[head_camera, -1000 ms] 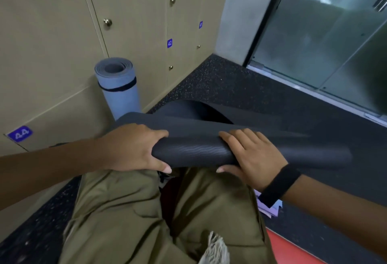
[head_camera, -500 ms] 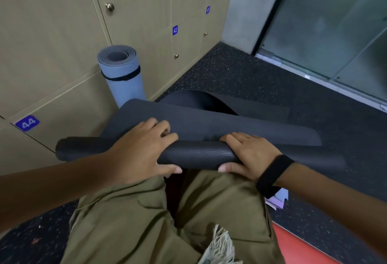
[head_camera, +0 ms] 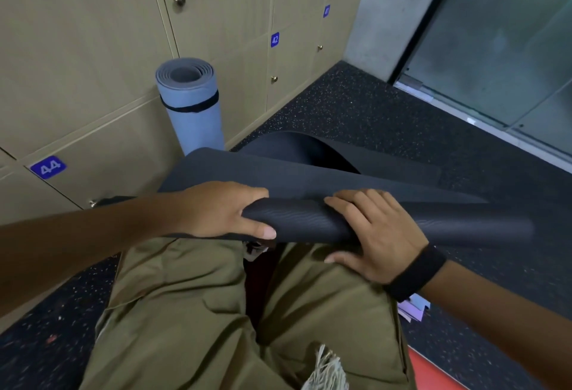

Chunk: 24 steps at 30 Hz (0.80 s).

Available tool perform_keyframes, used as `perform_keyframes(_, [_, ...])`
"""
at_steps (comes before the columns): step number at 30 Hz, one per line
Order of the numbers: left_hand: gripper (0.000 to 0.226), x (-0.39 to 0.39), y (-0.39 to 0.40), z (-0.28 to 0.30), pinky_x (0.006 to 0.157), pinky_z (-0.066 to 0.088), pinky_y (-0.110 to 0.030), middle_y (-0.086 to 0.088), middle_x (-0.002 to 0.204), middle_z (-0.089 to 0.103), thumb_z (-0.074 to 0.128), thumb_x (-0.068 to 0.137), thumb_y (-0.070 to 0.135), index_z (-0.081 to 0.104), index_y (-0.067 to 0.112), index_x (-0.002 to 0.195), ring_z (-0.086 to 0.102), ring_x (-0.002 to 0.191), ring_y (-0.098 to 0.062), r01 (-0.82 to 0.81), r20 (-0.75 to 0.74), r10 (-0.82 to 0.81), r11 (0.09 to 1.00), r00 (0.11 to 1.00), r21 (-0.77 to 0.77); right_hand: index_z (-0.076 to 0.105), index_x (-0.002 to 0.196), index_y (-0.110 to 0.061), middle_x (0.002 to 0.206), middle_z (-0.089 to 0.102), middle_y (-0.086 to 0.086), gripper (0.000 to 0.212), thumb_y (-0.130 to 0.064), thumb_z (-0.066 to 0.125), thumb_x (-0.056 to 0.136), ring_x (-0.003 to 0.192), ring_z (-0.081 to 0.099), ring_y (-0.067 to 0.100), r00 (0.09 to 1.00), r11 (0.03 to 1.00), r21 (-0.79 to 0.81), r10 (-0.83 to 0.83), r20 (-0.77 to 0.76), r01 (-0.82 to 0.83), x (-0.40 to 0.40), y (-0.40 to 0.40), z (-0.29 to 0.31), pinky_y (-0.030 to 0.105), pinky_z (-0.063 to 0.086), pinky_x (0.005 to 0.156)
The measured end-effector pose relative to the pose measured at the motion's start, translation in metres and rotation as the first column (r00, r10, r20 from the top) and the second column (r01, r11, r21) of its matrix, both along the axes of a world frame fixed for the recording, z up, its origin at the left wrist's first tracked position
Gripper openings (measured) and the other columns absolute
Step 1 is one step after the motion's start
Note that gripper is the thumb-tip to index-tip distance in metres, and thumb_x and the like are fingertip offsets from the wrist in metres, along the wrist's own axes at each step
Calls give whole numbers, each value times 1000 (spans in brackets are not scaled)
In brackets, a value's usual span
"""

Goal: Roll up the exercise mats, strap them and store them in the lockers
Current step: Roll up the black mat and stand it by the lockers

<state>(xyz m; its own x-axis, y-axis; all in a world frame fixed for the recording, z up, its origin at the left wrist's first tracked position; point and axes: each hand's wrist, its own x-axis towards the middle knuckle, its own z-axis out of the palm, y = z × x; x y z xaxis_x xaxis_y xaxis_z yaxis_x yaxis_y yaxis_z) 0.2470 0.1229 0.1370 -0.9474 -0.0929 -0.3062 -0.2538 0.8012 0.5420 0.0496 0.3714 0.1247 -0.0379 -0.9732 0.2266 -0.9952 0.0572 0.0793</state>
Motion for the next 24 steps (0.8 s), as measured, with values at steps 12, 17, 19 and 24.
perform_keyframes(12, [69, 4, 5, -19, 74, 41, -29, 4, 106, 58, 37, 94, 78, 62, 18, 117, 50, 89, -17, -102, -456, -209, 816, 865, -568, 56, 132, -24, 114, 66, -2, 65, -71, 50, 89, 101, 62, 24, 969, 995, 77, -84, 230, 68, -16, -18, -1, 42, 50, 87])
perform_keyframes(17, [92, 2, 14, -34, 67, 45, -38, -3, 97, 58, 36, 81, 91, 64, 12, 118, 53, 82, -23, -197, -407, -125, 725, 905, -660, 55, 134, -31, 122, 65, -4, 77, -81, 45, 76, 111, 61, 21, 910, 961, 273, -147, 388, 39, -34, -37, 12, 41, 50, 91])
perform_keyframes(19, [86, -4, 10, -31, 64, 43, -36, 0, 90, 54, 31, 83, 89, 64, 14, 110, 50, 77, -21, -189, -409, -133, 731, 903, -655, 54, 134, -34, 123, 63, -6, 78, -83, 44, 73, 113, 59, 18, 892, 947, 321, -168, 420, 27, -40, -43, 16, 35, 47, 91])
perform_keyframes(24, [77, -19, -7, -22, 64, 36, -30, 11, 84, 49, 27, 79, 94, 56, 26, 103, 49, 79, -13, -91, -294, -103, 811, 950, -579, 53, 140, -28, 127, 59, -5, 80, -80, 36, 83, 116, 55, 18, 945, 954, 299, -110, 309, 13, -43, -48, 15, 28, 39, 89])
